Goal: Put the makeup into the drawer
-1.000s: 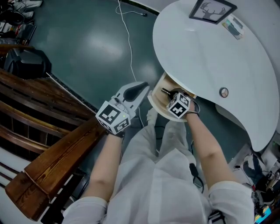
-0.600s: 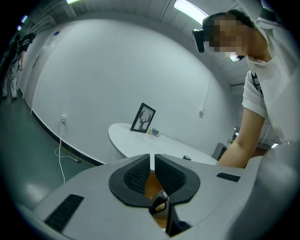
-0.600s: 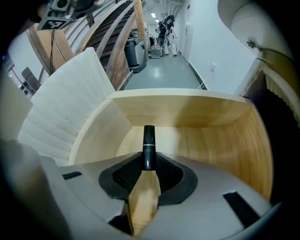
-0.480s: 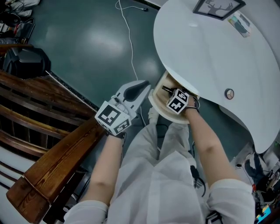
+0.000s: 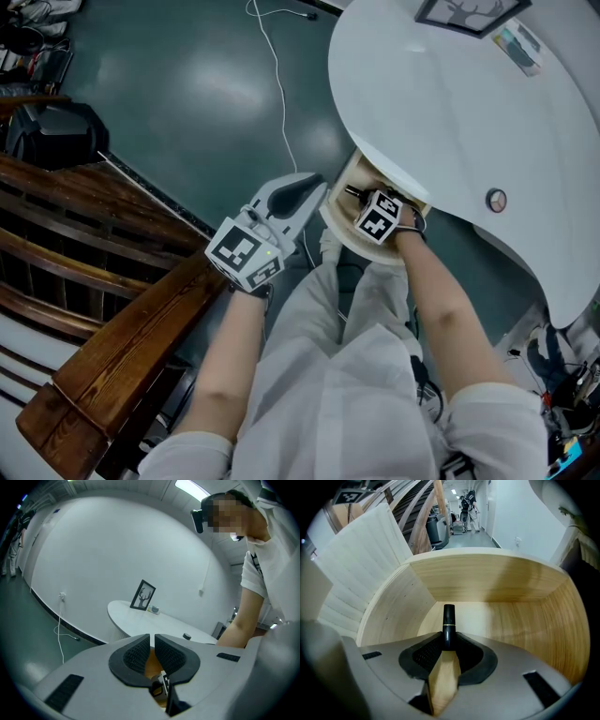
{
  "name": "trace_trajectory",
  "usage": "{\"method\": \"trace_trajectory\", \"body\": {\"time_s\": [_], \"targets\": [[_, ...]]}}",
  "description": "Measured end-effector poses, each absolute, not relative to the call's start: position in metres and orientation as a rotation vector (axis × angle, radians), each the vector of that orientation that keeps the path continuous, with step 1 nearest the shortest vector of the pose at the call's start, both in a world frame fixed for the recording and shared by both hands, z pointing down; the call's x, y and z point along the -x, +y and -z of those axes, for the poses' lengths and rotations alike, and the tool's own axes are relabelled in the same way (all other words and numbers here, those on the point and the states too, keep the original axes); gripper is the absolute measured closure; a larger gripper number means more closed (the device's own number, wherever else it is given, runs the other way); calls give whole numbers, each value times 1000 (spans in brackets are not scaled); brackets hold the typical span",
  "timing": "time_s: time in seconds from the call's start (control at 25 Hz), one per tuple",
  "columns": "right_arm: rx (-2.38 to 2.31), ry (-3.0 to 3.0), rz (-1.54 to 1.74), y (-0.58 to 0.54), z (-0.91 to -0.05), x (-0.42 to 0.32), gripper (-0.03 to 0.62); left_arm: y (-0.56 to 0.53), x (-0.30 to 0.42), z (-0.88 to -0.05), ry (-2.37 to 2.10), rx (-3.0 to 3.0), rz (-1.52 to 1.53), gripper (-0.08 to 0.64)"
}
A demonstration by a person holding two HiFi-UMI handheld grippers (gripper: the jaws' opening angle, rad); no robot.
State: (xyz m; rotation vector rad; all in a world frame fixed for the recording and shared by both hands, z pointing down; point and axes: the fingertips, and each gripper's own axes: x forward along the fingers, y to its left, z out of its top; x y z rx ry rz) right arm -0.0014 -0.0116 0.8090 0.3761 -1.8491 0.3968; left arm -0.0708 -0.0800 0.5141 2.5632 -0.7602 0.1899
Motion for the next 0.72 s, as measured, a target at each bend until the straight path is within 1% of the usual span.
{"method": "trace_trajectory", "body": {"time_s": [0.32,0.72], "targets": [[-356,-1857,-438,-5,-804,11,500,-78,74,-511,-753,-2570,-183,535],[-407,-1876,-445,-4,-767,16,500,-78,75,-492,-753,-2587,-155,535]]}}
